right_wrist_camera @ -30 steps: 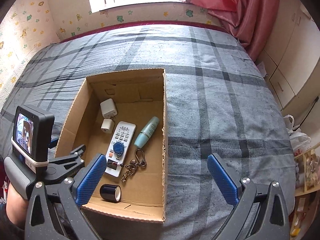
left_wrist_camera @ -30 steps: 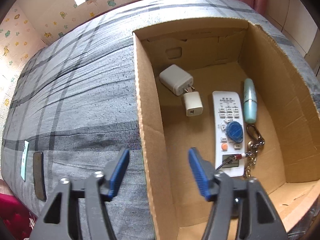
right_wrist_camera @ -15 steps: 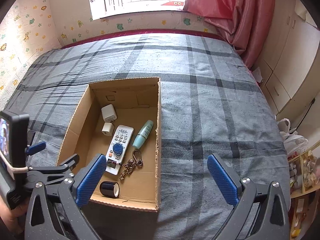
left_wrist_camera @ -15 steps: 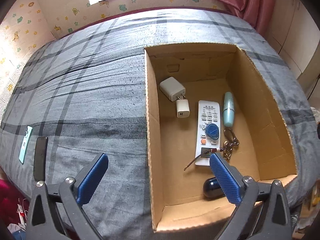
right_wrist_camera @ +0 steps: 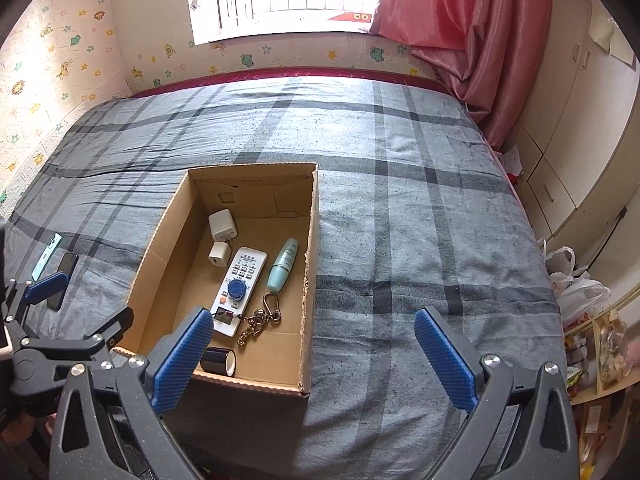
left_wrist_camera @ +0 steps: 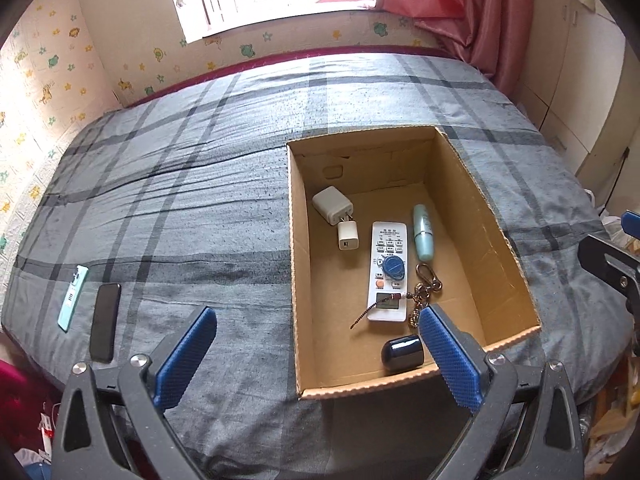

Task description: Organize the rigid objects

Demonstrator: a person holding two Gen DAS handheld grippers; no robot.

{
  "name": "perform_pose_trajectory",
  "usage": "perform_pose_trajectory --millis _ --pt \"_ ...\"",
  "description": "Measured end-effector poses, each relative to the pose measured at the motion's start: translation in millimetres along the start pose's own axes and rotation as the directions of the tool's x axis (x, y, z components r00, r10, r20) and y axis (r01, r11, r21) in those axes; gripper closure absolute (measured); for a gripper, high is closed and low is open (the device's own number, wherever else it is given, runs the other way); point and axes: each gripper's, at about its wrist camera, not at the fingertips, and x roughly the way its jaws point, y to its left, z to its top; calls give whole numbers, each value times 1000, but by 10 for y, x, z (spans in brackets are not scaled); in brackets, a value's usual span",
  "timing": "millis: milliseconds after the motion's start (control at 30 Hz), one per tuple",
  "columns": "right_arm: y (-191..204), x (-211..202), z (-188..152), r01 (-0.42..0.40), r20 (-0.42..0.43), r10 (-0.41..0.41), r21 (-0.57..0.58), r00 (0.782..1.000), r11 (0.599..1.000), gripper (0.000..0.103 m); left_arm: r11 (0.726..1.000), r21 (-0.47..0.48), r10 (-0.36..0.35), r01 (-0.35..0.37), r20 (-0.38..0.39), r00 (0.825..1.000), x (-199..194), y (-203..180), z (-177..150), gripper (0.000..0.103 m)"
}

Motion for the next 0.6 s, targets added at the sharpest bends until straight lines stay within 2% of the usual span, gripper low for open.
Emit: perform_pose_trajectory --millis 367,600 --pt "-2 -174 -70 11 12 -11 -28 1000 1000 0 998 31 -54 53 31 998 -350 -136 -108 0" --pt "12 -253 -113 7 15 -6 -36 1000 999 0 997 44 -67 66 30 997 -428 -196 -174 0"
